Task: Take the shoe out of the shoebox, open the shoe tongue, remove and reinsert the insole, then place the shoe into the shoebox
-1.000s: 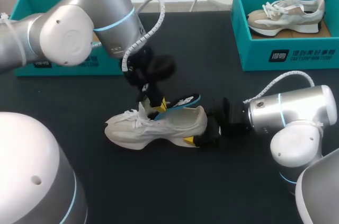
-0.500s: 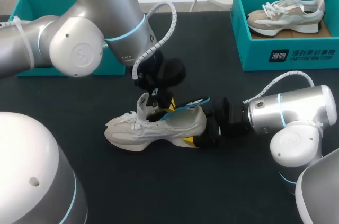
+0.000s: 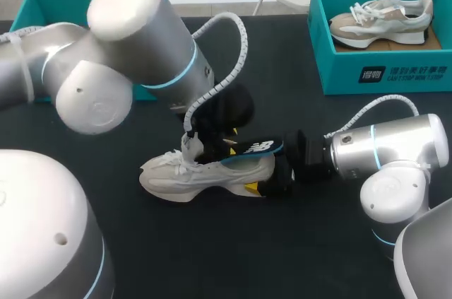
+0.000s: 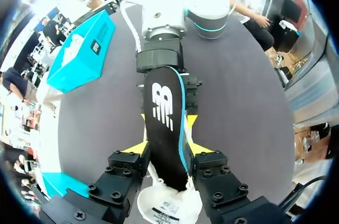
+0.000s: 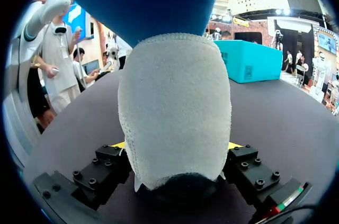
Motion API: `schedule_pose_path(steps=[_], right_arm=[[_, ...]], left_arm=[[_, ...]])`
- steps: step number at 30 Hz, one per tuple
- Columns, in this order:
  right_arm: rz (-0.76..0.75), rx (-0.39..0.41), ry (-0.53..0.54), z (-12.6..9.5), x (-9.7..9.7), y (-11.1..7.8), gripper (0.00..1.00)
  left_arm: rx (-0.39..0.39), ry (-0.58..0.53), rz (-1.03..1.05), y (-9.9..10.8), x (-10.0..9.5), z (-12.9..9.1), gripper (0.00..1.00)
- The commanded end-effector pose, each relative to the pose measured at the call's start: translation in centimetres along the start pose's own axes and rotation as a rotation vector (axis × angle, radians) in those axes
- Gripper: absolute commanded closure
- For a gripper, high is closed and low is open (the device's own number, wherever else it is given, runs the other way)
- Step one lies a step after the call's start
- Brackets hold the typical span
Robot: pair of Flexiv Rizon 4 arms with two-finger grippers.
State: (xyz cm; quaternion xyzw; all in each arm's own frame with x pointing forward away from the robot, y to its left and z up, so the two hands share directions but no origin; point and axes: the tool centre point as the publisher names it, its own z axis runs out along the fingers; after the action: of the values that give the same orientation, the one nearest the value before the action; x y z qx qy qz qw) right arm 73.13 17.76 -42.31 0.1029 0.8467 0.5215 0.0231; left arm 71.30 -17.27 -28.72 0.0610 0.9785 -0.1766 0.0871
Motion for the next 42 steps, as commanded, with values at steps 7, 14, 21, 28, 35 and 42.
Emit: schedule_pose_path(steps=[7,14,21,28,35,42], right_arm=[[0.002,0.005,-0.003,0.0,0.3,-0.6,1.0],[0.002,0.005,-0.003,0.0,0.3,-0.6,1.0],[0.002,0.005,-0.003,0.0,0.3,-0.6,1.0],[0.002,0.005,-0.003,0.0,0.3,-0.6,1.0],[0.002,0.005,-0.003,0.0,0.3,-0.6,1.0],[0.002,0.005,-0.003,0.0,0.3,-0.6,1.0]], left_arm=[[0.003,-0.224,0.03,0.0,1.5,0.8,0.56],[0.008,-0.258,0.007,0.2,1.9,1.7,0.54],[0.025,-0.3,-0.01,0.4,1.6,2.8,0.51],[0.022,-0.316,-0.006,0.8,0.4,4.6,0.51],[0.033,-0.317,-0.019,0.9,-0.7,5.5,0.51],[0.057,-0.3,-0.021,0.4,-1.1,6.3,0.56]])
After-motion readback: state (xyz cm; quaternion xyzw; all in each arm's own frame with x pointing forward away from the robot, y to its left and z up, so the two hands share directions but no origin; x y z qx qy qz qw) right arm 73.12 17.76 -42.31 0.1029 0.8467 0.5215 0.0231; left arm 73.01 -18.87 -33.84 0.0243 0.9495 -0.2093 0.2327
